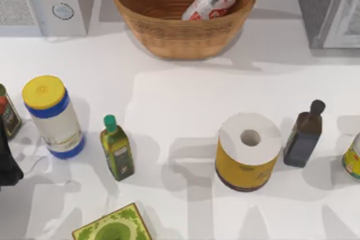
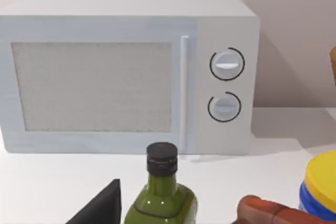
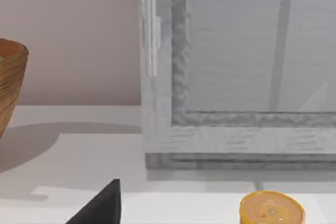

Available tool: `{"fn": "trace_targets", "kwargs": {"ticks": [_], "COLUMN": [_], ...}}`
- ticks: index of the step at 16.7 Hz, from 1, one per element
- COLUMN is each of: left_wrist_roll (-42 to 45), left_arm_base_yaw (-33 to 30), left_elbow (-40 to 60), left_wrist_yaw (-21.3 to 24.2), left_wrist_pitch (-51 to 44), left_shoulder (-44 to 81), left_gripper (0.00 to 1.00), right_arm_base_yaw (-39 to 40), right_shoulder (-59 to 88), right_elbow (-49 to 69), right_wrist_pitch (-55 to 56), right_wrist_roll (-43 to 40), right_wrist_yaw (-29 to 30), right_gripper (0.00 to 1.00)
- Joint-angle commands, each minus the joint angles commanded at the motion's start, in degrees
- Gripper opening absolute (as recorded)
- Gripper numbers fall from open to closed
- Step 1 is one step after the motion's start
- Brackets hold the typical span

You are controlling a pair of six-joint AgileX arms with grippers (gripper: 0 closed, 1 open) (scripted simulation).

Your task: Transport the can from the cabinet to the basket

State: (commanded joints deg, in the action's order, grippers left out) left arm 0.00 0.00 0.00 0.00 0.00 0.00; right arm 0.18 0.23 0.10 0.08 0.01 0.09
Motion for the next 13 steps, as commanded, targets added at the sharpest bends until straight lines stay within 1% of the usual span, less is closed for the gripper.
{"fn": "trace_targets", "kwargs": {"ticks": [2, 5, 8, 13], "left_wrist_roll": [0.0, 0.0, 0.0, 0.0], "left_arm_base_yaw": [0.0, 0.0, 0.0, 0.0], "left_elbow": [0.0, 0.0, 0.0, 0.0], "left_wrist_yaw": [0.0, 0.0, 0.0, 0.0], "left_wrist_pitch": [0.0, 0.0, 0.0, 0.0], "left_shoulder": [0.0, 0.0, 0.0, 0.0], "left_gripper": [1.0, 1.0, 1.0, 1.0], "right_arm_base_yaw": [-0.33, -3.68, -10.03, -24.37], "right_shoulder": [0.52, 5.28, 14.28, 34.96], "right_elbow": [0.36, 3.38, 8.05, 15.95], "right_wrist_pitch": [0.57, 5.91, 16.46, 37.65], "right_wrist_roll": [-0.02, -0.23, -0.56, -0.82], "right_wrist_yaw": [-0.52, -5.25, -13.37, -29.25], "right_gripper": [1.0, 1.0, 1.0, 1.0]}}
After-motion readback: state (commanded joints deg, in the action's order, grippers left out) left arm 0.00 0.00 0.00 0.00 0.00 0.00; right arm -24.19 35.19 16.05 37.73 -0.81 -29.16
